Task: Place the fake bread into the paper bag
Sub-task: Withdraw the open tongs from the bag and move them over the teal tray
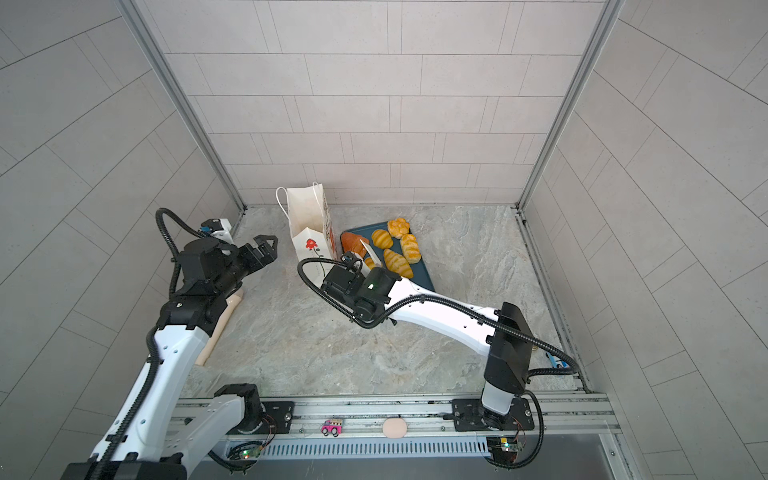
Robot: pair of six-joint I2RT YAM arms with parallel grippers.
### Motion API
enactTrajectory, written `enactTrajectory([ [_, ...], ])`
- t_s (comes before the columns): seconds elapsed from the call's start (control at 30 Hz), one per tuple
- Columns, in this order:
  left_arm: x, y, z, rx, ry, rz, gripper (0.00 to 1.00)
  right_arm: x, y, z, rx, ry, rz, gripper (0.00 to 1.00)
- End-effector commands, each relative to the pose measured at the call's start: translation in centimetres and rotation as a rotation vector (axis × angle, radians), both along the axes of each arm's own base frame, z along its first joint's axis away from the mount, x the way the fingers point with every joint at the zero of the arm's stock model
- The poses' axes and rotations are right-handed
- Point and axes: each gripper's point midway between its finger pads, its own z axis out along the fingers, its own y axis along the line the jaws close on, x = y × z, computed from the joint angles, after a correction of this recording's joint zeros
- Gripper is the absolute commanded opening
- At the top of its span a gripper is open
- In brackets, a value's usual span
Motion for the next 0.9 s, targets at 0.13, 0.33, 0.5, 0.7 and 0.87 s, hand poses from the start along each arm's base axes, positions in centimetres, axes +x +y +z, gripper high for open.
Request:
enactTrajectory([
  [0.13,-0.2,0.6,0.2,0.020,-0.022,0.021,1.00,-1.8,-0.7,-4.8,0.020,0.134,-0.064,0.51],
  [0.33,-0.4,0.6,0.1,0.021,-0.022,0.023,1.00,-2.6,-1.0,-8.4,0.036,0.254,-0.097,0.51],
  [0.5,-0.5,0.6,0.0,0.023,-0.019,0.024,1.00,-3.1,-0.6,-10.5,0.028,0.319,-0.091,0.51],
  [0.7,-0.7,0.7,-0.2,0.032,-0.014,0.026,1.00,-3.4,0.0,-11.2,0.056,0.356,-0.085,0.52],
  [0.87,-0.8,0.8,-0.3,0.038,-0.009,0.030,1.00,-3.5,-0.1,-10.6,0.076,0.354,-0.092,0.52],
])
